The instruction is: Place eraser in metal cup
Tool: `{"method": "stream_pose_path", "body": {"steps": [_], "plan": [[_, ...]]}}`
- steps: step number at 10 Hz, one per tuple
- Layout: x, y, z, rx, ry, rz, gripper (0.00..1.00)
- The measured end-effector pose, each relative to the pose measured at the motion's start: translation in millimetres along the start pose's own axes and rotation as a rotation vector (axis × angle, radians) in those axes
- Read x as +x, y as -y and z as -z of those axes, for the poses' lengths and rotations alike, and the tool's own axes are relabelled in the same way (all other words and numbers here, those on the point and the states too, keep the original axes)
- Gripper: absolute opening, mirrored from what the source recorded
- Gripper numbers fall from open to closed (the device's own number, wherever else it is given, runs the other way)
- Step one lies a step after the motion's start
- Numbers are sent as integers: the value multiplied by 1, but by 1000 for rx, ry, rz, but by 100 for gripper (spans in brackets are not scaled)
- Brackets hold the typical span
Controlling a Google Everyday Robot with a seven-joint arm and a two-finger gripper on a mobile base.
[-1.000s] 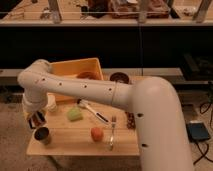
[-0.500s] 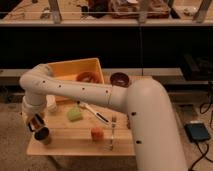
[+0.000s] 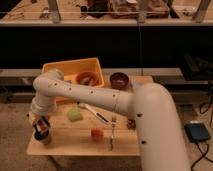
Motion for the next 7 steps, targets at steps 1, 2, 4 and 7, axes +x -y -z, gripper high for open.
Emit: {"method": "stream_pose_path", "body": {"steps": [1,2,4,7], "plan": [[0,0,0,0,-1,0,0],[0,1,0,0,0,2,0],[0,0,0,3,0,-1,0],[-9,-10,-14,59,14,1,0]]}}
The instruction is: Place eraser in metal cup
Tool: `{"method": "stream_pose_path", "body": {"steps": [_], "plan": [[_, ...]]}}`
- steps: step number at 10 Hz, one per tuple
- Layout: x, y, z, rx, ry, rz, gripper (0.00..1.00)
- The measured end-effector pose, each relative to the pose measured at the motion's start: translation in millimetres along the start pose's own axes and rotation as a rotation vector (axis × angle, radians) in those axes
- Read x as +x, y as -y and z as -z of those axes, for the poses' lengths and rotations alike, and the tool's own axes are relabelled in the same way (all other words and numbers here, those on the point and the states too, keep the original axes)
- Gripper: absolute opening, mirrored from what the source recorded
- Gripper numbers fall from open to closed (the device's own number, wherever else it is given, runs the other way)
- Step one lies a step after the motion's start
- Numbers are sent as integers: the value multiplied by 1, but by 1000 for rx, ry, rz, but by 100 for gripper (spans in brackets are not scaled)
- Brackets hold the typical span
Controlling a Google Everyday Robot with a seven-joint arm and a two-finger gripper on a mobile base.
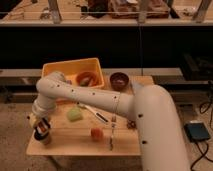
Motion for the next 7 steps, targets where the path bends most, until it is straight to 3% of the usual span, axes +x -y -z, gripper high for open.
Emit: {"method": "stream_pose_path", "body": {"steps": [4,5,7], "plan": [[-5,5,-11,48,31,17,2],[-6,6,-12,55,32,19,8],[-5,8,-12,63,35,25,30]]}}
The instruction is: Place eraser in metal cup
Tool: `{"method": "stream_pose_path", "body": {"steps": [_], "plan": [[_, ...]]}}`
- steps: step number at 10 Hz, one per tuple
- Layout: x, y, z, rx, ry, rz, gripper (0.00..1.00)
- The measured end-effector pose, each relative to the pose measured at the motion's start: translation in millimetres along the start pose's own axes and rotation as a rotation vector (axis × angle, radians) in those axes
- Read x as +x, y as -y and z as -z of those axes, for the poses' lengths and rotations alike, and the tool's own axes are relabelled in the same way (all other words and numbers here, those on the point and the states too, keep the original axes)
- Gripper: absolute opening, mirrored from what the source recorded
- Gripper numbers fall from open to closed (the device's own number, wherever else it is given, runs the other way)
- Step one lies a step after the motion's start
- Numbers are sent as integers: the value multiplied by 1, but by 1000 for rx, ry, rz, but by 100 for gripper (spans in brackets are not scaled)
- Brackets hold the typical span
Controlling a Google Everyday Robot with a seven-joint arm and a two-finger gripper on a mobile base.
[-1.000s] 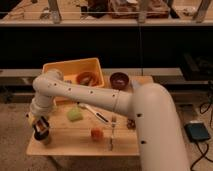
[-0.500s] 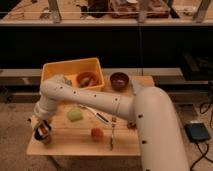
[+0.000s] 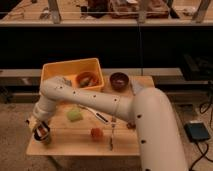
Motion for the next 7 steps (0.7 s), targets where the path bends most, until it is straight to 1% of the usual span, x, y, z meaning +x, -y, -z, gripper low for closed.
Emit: {"method": "stream_pose_path", "body": {"steps": [1,2,4,5,6,7], "plan": [[0,1,0,3,1,2,38],[1,2,0,3,3,5,50],[1,4,-1,4,8,9,70],[1,5,-2,6,10,13,77],[1,7,-2,7,11,18,80],[1,8,-1,9,11,22,80]]}}
